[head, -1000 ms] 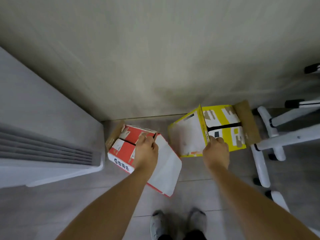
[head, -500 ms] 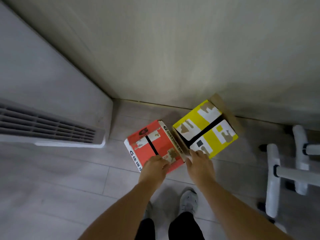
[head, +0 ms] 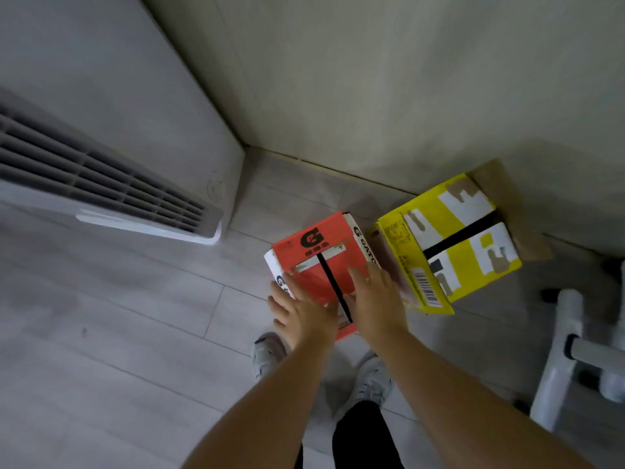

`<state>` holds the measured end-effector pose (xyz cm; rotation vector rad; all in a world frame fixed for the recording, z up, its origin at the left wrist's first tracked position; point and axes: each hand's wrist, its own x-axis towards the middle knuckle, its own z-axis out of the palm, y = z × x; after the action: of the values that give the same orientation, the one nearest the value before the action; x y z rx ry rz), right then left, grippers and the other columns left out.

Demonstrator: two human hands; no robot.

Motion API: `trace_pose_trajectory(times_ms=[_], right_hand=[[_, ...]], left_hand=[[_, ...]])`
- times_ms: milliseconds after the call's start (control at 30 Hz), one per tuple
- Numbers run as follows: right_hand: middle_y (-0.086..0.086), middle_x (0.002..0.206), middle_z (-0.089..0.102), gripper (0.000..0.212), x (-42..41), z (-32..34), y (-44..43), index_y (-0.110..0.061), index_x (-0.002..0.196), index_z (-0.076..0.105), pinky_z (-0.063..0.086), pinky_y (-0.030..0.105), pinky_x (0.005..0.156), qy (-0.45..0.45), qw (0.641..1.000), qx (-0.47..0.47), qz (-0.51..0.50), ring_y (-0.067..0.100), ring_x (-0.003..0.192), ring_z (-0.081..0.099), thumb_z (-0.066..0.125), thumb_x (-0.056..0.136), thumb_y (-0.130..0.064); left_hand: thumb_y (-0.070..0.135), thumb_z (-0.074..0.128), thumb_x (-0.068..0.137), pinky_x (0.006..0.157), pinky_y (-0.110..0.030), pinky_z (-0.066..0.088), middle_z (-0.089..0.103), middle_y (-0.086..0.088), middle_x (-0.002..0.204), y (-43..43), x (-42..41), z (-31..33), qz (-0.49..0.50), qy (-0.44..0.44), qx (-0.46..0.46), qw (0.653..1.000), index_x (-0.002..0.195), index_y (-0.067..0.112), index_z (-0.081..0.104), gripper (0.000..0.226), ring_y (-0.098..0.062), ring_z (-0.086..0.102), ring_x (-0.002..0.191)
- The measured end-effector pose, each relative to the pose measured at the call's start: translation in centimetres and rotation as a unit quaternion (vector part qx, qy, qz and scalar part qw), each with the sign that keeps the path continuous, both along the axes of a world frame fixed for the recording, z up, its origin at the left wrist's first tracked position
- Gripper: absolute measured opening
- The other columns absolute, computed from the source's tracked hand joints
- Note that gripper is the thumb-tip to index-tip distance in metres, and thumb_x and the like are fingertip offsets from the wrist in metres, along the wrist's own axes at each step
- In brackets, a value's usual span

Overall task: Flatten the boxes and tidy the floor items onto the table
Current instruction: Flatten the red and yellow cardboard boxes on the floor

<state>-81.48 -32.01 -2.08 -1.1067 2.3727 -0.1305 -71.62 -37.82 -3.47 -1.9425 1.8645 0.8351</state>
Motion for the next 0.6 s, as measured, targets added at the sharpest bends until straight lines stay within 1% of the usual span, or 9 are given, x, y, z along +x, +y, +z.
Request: trace_pose_trajectory(times_ms=[33, 67, 133, 200, 267, 367, 433, 533, 600], right_hand=[[0.013, 0.145, 0.040, 0.060, 0.4, -0.5, -0.1, -0.021, 0.142, 0.040, 0.039, 0.046, 0.106, -0.013, 0.999, 0.028, -0.017, 0.033, 0.133, 0.040, 0.065, 0.089, -0.034], [0.014, 0.150, 0.034, 0.070, 0.8, -1.0, -0.1, -0.021, 0.147, 0.031, 0.035, 0.046, 0.110, -0.016, 0.998, 0.051, -0.030, 0.034, 0.138, 0.034, 0.065, 0.088, -0.037], [0.017, 0.156, 0.023, 0.084, 1.4, -1.8, -0.4, -0.019, 0.153, 0.019, 0.028, 0.046, 0.115, -0.009, 0.995, 0.088, -0.041, 0.036, 0.144, 0.024, 0.066, 0.087, -0.039], [0.019, 0.159, 0.014, 0.092, 1.6, -2.5, -0.8, -0.019, 0.155, 0.009, 0.025, 0.047, 0.117, -0.009, 0.991, 0.116, -0.058, 0.037, 0.147, 0.016, 0.067, 0.087, -0.038], [0.020, 0.161, 0.009, 0.095, 1.4, -3.1, -1.4, -0.018, 0.156, 0.003, 0.025, 0.048, 0.117, -0.006, 0.988, 0.138, -0.074, 0.039, 0.148, 0.013, 0.066, 0.088, -0.039], [0.018, 0.161, 0.010, 0.096, 1.0, -3.6, -2.1, -0.016, 0.156, 0.004, 0.027, 0.048, 0.115, 0.007, 0.988, 0.131, -0.085, 0.039, 0.147, 0.017, 0.066, 0.087, -0.041], [0.018, 0.161, 0.012, 0.096, 0.9, -3.5, -2.4, -0.015, 0.156, 0.005, 0.030, 0.048, 0.113, 0.010, 0.989, 0.117, -0.092, 0.038, 0.146, 0.020, 0.064, 0.087, -0.045], [0.016, 0.161, 0.012, 0.103, 1.0, -3.2, -3.0, -0.016, 0.155, 0.003, 0.031, 0.050, 0.111, 0.011, 0.986, 0.120, -0.113, 0.038, 0.145, 0.022, 0.064, 0.083, -0.057], [0.016, 0.160, 0.014, 0.105, 1.0, -3.1, -3.4, -0.017, 0.155, 0.002, 0.032, 0.051, 0.110, 0.017, 0.984, 0.131, -0.118, 0.038, 0.144, 0.024, 0.065, 0.081, -0.059]], left_hand=[[0.072, 0.064, 0.078, 0.116, -0.055, 0.025, -0.008, -0.010, 0.163, 0.2, 0.1, -0.6, 0.016, -0.011, 0.022, 1.000, 0.153, 0.020, -0.014, 0.120, -0.038, 0.003, 0.150], [0.072, 0.064, 0.078, 0.118, -0.056, 0.022, -0.015, -0.009, 0.164, 0.3, 0.1, -1.1, 0.028, -0.018, 0.044, 0.998, 0.152, 0.019, -0.021, 0.125, -0.038, -0.003, 0.151], [0.070, 0.066, 0.076, 0.119, -0.055, 0.021, -0.017, -0.010, 0.165, 0.3, 0.2, -1.8, 0.038, -0.023, 0.077, 0.996, 0.151, 0.017, -0.027, 0.131, -0.037, -0.006, 0.152], [0.070, 0.068, 0.072, 0.118, -0.055, 0.022, -0.016, -0.010, 0.165, 0.1, 0.2, -2.5, 0.037, -0.023, 0.099, 0.994, 0.151, 0.014, -0.028, 0.136, -0.036, -0.004, 0.152], [0.072, 0.069, 0.069, 0.116, -0.056, 0.022, -0.016, -0.009, 0.165, -0.4, 0.1, -3.1, 0.051, -0.018, 0.115, 0.992, 0.151, 0.013, -0.028, 0.141, -0.033, -0.003, 0.153], [0.080, 0.066, 0.063, 0.114, -0.060, 0.021, -0.019, -0.006, 0.165, -1.2, -0.1, -3.7, 0.072, -0.009, 0.123, 0.990, 0.151, 0.011, -0.029, 0.146, -0.029, -0.005, 0.153], [0.083, 0.059, 0.065, 0.114, -0.063, 0.020, -0.023, -0.006, 0.164, -1.5, -0.2, -3.7, 0.064, -0.008, 0.116, 0.991, 0.150, 0.012, -0.031, 0.142, -0.030, -0.007, 0.153], [0.074, 0.044, 0.081, 0.116, -0.066, 0.017, -0.029, -0.007, 0.162, -1.3, -0.8, -3.4, 0.043, -0.007, 0.109, 0.993, 0.147, 0.014, -0.035, 0.119, -0.033, -0.013, 0.153], [0.070, 0.040, 0.086, 0.116, -0.067, 0.016, -0.029, -0.007, 0.162, -1.2, -1.0, -2.9, 0.044, -0.006, 0.110, 0.993, 0.148, 0.014, -0.035, 0.113, -0.033, -0.013, 0.153]])
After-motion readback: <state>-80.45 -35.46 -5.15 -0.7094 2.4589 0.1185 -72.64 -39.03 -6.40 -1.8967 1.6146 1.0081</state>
